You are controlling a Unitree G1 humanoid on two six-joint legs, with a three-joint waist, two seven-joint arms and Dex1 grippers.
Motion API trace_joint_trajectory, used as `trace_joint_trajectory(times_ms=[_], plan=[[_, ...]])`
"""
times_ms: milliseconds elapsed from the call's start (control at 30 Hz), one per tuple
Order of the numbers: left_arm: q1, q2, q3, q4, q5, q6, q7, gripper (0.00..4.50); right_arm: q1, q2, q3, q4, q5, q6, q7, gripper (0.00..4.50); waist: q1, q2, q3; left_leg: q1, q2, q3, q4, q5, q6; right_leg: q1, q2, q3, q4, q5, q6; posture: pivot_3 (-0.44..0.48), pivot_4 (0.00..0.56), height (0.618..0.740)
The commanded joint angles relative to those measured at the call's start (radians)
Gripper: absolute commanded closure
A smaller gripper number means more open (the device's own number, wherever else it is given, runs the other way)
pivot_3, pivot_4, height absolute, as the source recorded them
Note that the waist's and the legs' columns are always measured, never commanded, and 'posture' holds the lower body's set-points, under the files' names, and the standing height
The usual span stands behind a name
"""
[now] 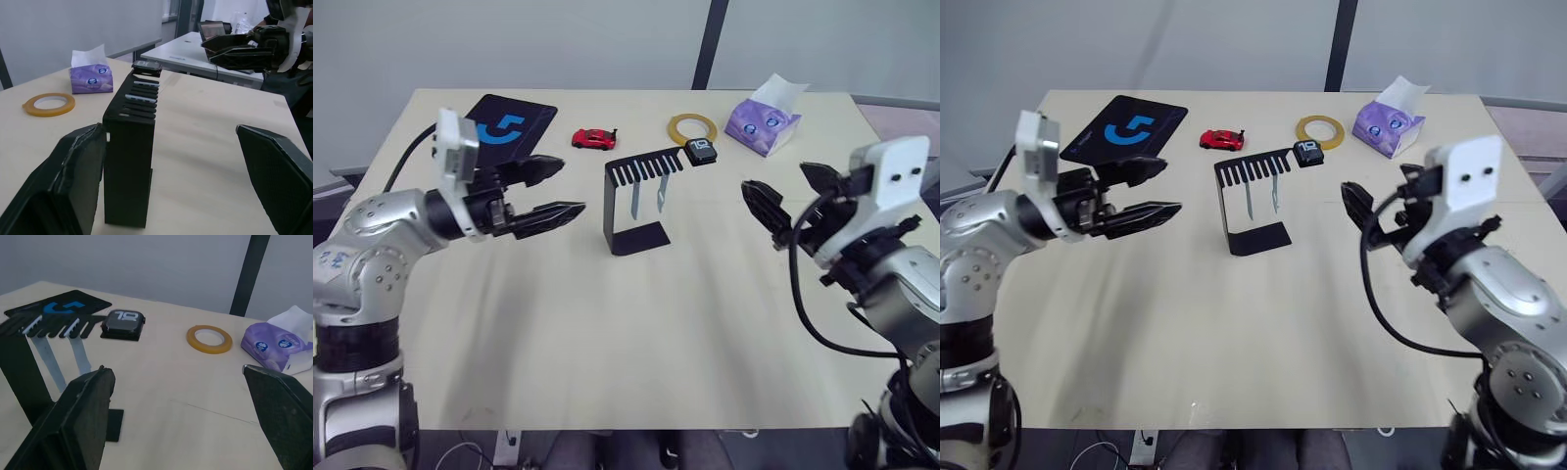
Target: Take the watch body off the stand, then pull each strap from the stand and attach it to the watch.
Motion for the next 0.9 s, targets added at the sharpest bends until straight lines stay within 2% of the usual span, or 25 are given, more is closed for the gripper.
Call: trace_joint_trajectory(times_ms=[33, 200, 533, 900], plan=[[-0.087, -0.019, -0.035, 0.003, 0.013, -0.026, -0.01, 0.0, -0.11, 0.031, 0.067, 0.025, -0.014, 0.059, -0.087, 0.04, 0.0, 0.0, 0.0, 0.0, 0.0, 0.0, 0.0, 0.0, 0.0, 0.0, 0.0, -0.002, 0.0, 0.0, 0.0, 0.0, 0.15, 0.738], [-0.144, -0.057, -0.088, 0.056, 0.073, -0.085, -0.031, 0.0, -0.24, 0.115, 0.127, 0.102, -0.066, 0.123, -0.173, 0.04, -0.001, 0.0, 0.0, 0.0, -0.001, 0.0, 0.0, 0.001, 0.001, 0.0, 0.0, -0.005, 0.0, 0.0, 0.001, 0.0, 0.15, 0.738], [-0.167, -0.124, -0.122, 0.084, 0.13, -0.131, -0.013, 0.0, -0.332, 0.255, 0.2, 0.179, -0.225, 0.134, -0.245, 0.04, -0.003, 0.0, 0.0, -0.004, -0.001, -0.003, 0.001, 0.001, 0.002, -0.001, 0.0, -0.007, 0.0, 0.0, 0.001, 0.0, 0.15, 0.738], [-0.155, -0.132, -0.114, 0.061, 0.137, -0.135, 0.003, 0.0, -0.379, 0.309, 0.227, 0.239, -0.33, 0.123, -0.197, 0.04, -0.024, 0.0, 0.0, -0.007, -0.001, -0.008, 0.001, 0.002, 0.002, -0.001, -0.001, -0.012, 0.0, 0.0, 0.001, 0.0, 0.15, 0.738]])
